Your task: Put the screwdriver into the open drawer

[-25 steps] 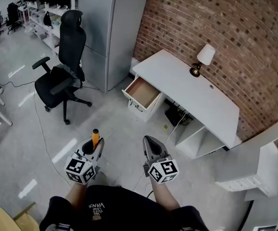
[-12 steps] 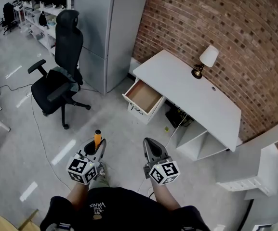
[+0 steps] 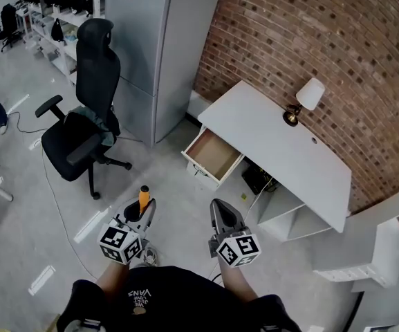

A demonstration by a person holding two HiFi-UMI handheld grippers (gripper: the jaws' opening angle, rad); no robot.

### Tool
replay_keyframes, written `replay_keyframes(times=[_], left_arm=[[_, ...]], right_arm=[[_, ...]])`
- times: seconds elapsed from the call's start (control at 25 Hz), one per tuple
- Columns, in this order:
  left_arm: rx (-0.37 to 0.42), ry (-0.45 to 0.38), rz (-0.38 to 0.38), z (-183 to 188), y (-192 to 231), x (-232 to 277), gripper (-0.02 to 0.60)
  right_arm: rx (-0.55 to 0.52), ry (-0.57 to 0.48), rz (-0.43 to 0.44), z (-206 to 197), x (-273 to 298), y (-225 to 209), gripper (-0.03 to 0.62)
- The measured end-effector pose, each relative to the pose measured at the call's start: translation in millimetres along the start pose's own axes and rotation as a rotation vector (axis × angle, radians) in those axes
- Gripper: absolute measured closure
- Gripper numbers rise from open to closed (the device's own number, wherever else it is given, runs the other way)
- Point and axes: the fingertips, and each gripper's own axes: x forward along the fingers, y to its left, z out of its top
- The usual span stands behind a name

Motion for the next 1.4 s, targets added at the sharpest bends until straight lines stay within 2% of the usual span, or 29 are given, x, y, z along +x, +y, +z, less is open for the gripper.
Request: replay_keyframes(times=[0.24, 0.4, 0.64, 1.08, 1.4], left_arm=[[0.006, 0.023, -0.033, 9, 42, 37, 0.505], [0.014, 0.041, -0.064, 10, 51, 66, 0.505], [-0.008, 0.076, -0.055, 3, 51, 118, 0.505], [-0.044, 0.052, 0.055, 1, 18, 236, 0.506], [-0.064, 0.037, 0.148, -16, -8, 285, 0.505]], right_arm=[[0.003, -0.007, -0.047, 0, 48, -16, 0.597], [0.015, -0.010, -0.079, -5, 62, -34, 0.597], [0.019, 0.008, -0.079, -3, 81, -81, 0.597], [-0.050, 0.095, 0.076, 6, 103, -190, 0.597], [-0.051, 0.132, 0.171, 2, 105, -249, 0.597]])
